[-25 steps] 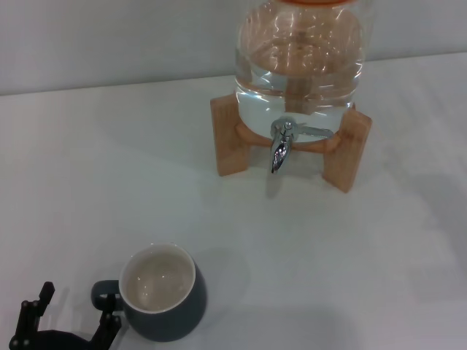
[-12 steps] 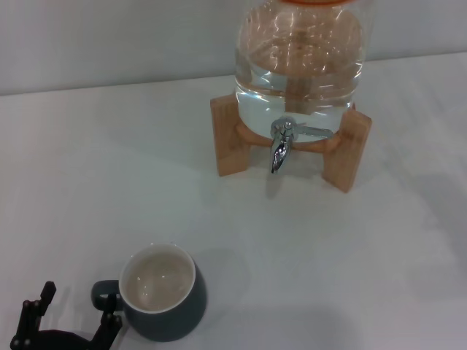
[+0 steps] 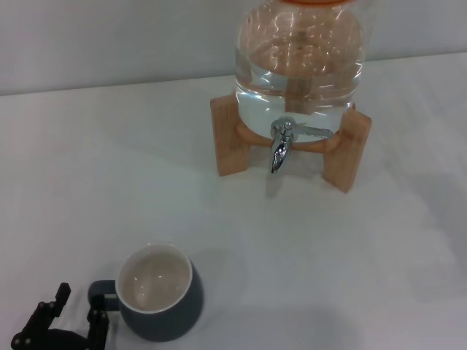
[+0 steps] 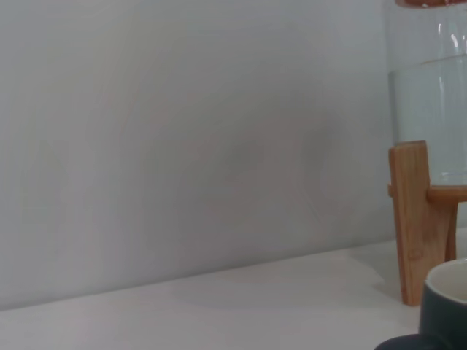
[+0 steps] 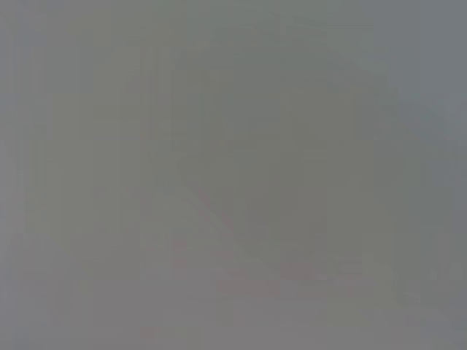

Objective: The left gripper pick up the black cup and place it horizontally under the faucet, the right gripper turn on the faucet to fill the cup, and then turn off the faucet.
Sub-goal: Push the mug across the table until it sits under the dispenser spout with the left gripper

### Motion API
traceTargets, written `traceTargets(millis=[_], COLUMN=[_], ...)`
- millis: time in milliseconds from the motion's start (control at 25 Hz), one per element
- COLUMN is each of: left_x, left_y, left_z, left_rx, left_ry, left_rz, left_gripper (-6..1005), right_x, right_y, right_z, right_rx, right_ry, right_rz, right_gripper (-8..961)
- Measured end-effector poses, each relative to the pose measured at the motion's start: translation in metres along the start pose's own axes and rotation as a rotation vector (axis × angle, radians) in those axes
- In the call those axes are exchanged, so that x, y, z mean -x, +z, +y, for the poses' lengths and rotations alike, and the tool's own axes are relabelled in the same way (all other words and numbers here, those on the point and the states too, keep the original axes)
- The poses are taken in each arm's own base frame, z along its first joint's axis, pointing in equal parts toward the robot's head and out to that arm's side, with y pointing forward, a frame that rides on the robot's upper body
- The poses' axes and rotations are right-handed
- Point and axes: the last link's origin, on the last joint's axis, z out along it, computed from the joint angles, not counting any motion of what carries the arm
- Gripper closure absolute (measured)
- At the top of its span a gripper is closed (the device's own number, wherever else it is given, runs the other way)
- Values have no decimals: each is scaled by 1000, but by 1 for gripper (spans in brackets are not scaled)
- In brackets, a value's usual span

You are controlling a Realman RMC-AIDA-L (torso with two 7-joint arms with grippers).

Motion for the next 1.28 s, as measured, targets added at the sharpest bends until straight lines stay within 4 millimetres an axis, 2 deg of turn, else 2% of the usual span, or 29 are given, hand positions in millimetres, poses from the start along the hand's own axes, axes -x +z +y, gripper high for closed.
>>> traceTargets(millis=[40,480,560,960,1280], left_x=[0,0,0,0,-4], left_y=[0,1,1,2,13], left_z=[0,0,0,-1,-6], left_rx=[1,8,8,9,0], left_ry=[-1,3,4,5,10], left_rz=[0,2,2,3,21], left_gripper=[449,691,878,891,891], right_x=[0,1,1,0,-1], right_y=[0,-1,-1,-1,-1], right_z=[0,0,0,0,3], right_rx=[0,0,0,4,18], right_ry=[0,-1,-1,-1,11], right_rz=[0,-2,-2,-1,4], right_gripper=[85,85,85,85,85])
